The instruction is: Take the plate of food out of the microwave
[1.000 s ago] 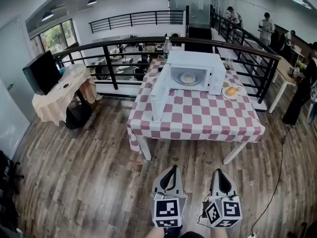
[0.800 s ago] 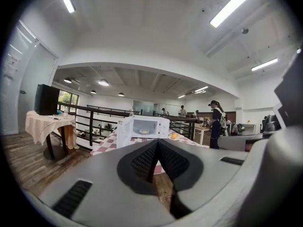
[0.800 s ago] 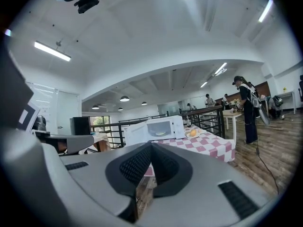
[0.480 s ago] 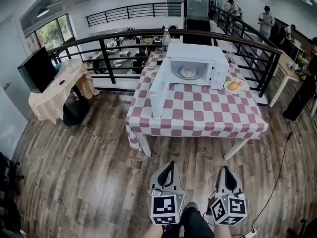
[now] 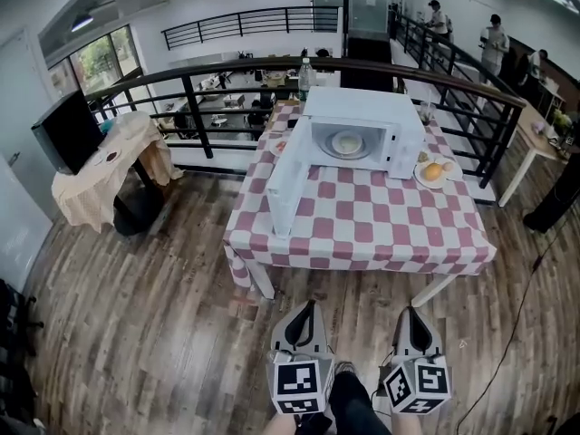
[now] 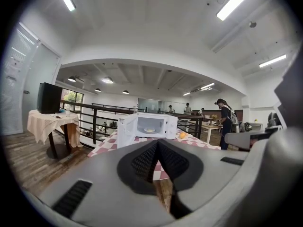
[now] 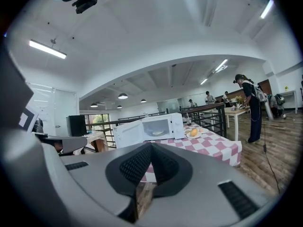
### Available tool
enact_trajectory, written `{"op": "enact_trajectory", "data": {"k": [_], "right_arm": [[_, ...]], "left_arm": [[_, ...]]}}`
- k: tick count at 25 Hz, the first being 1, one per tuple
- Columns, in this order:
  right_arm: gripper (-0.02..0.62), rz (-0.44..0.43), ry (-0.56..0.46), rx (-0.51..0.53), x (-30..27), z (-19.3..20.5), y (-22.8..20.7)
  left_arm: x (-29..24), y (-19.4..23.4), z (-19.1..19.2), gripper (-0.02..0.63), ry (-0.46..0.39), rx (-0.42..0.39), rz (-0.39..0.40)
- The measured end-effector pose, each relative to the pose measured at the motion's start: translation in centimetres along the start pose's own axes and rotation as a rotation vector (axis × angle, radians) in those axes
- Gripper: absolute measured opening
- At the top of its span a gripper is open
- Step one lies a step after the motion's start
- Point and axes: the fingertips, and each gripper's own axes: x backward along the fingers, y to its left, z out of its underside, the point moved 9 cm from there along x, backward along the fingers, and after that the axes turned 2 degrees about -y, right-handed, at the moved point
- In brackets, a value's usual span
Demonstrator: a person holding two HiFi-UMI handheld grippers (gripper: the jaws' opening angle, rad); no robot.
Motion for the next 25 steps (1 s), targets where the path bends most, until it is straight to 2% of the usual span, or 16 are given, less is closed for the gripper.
{"op": "enact_trajectory", "data": {"k": [14, 25], "right_arm": [[-0.008, -0.091, 0.005, -0.005, -13.0, -3.5, -4.7], [-0.008, -0.132, -0.008, -0.011, -19.4, -5.1, -8.4]], "left_arm": [[-11.6, -0.3, -2.6, 0.009, -0.012, -0.005, -0.087], [-18.0, -1.6, -3.0, 0.009, -0.016, 0.008, -0.129]]}}
